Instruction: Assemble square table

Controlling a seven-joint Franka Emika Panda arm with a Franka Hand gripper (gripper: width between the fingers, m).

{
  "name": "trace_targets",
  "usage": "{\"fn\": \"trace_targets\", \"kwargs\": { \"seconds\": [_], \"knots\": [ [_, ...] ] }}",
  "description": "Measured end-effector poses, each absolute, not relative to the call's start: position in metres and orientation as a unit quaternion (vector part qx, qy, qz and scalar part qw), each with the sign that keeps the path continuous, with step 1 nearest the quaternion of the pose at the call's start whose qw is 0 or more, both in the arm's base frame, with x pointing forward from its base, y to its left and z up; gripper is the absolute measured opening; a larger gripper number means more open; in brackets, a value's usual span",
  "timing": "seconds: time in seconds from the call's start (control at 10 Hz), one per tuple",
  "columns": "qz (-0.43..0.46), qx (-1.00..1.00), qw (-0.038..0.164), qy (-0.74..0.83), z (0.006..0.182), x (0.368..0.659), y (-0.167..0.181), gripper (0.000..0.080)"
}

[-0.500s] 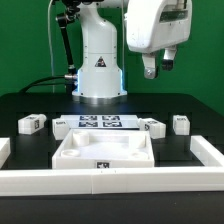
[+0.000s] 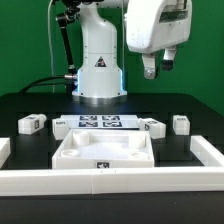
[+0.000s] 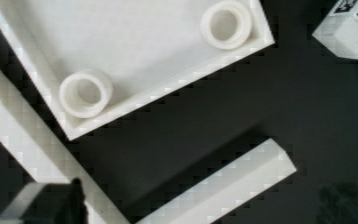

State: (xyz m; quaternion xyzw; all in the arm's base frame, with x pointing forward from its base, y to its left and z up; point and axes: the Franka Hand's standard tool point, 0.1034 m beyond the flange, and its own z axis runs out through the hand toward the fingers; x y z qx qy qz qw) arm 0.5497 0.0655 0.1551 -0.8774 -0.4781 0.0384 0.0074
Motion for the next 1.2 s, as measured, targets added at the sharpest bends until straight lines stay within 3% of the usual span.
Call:
{"fn": "trace_targets", "kwargs": {
  "seconds": [0.6, 1.0, 1.2],
  "knots": [
    [-0.008, -0.778, -0.002, -0.628, 0.116, 0.529, 0.014, 0.065],
    [-0.009, -0.779, -0.002, -0.627, 0.116, 0.53, 0.014, 0.065],
    [-0.023, -0.757, -0.011, -0.653, 0.102, 0.519, 0.005, 0.065]
  ]
}}
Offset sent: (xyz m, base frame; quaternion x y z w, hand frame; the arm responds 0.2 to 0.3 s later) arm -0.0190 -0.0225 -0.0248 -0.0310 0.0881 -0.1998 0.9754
